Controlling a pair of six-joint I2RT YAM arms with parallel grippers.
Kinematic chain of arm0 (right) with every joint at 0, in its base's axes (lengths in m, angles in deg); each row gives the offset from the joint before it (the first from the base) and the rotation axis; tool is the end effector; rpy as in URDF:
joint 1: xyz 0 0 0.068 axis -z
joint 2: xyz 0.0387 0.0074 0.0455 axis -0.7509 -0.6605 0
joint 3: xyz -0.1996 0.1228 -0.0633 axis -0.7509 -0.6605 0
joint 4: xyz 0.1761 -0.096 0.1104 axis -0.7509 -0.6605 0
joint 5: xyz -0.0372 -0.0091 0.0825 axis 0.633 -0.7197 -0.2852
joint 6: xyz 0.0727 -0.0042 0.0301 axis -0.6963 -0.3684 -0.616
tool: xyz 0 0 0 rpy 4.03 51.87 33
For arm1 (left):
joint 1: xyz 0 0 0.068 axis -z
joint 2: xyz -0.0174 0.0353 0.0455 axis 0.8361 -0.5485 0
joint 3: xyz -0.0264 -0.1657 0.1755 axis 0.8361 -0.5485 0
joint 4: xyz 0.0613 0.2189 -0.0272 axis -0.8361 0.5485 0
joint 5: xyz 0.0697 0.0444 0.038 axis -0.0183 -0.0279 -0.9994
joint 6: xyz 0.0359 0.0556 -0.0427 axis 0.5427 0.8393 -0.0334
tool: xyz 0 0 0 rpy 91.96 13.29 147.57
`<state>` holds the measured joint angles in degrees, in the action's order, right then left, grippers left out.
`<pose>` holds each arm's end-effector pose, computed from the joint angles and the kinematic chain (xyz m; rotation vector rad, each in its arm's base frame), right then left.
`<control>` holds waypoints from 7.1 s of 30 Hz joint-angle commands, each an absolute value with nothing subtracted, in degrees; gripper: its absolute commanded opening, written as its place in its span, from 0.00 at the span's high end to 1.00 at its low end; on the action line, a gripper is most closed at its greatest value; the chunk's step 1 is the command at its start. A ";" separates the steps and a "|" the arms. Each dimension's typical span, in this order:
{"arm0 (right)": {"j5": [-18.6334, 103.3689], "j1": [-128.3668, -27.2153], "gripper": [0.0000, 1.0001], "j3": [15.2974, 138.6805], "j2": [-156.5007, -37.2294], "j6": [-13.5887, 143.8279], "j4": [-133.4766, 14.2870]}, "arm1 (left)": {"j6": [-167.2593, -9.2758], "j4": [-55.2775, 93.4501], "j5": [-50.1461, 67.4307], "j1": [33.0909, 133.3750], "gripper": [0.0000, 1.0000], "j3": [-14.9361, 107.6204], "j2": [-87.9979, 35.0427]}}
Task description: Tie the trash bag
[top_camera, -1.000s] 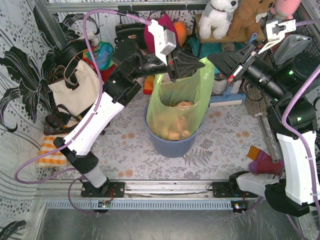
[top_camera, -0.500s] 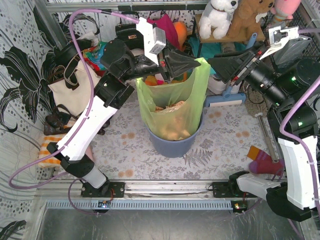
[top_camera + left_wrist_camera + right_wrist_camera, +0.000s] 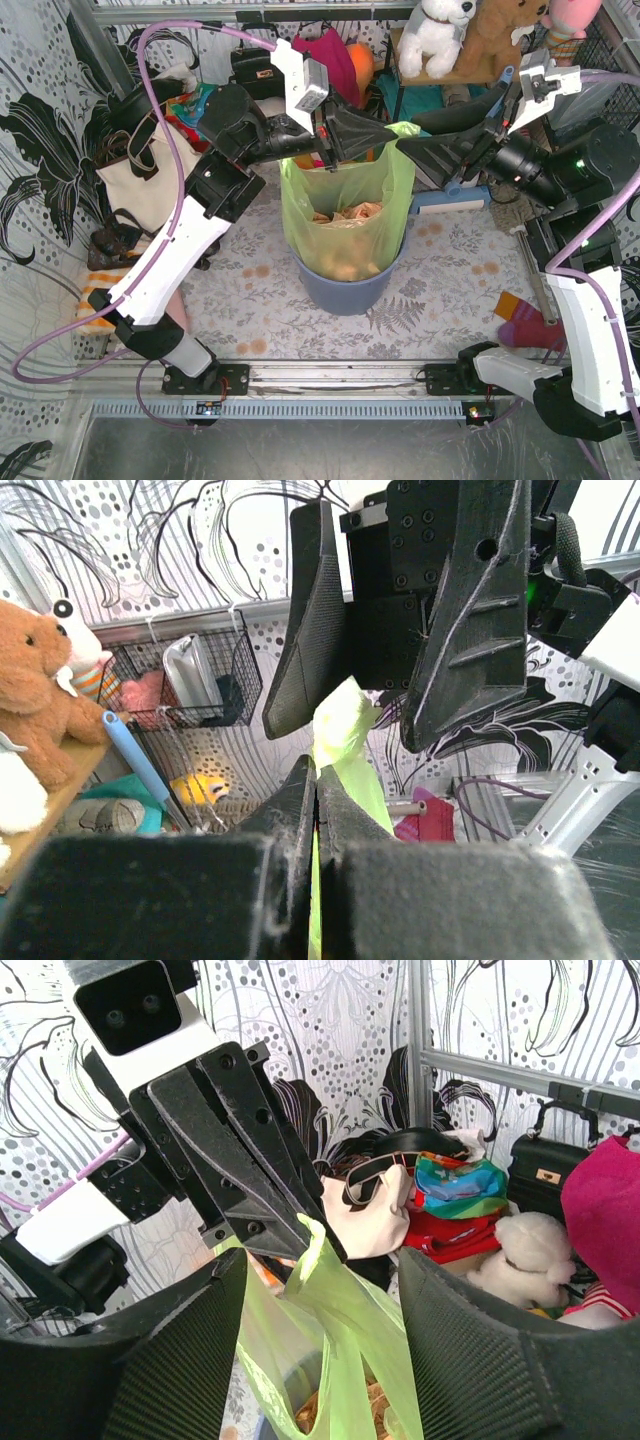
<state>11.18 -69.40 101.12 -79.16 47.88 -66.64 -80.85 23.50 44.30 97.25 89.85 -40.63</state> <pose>0.1348 0.0964 0.5555 -0.6093 1.0943 1.0432 0.1919 -0.2257 0.5422 1.0388 0.8743 -1.1038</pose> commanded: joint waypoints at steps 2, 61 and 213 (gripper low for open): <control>10.37 -69.63 0.37 99.45 -77.17 50.22 -62.27 | -81.83 21.20 44.68 97.34 0.95 87.74 -38.34; 9.47 -69.67 1.00 97.78 -77.93 48.28 -59.61 | -91.46 16.67 44.63 97.34 0.69 90.46 -43.65; 86.27 -118.70 0.79 71.67 -94.92 95.78 -13.07 | -107.98 10.86 40.94 98.22 0.98 71.04 -29.61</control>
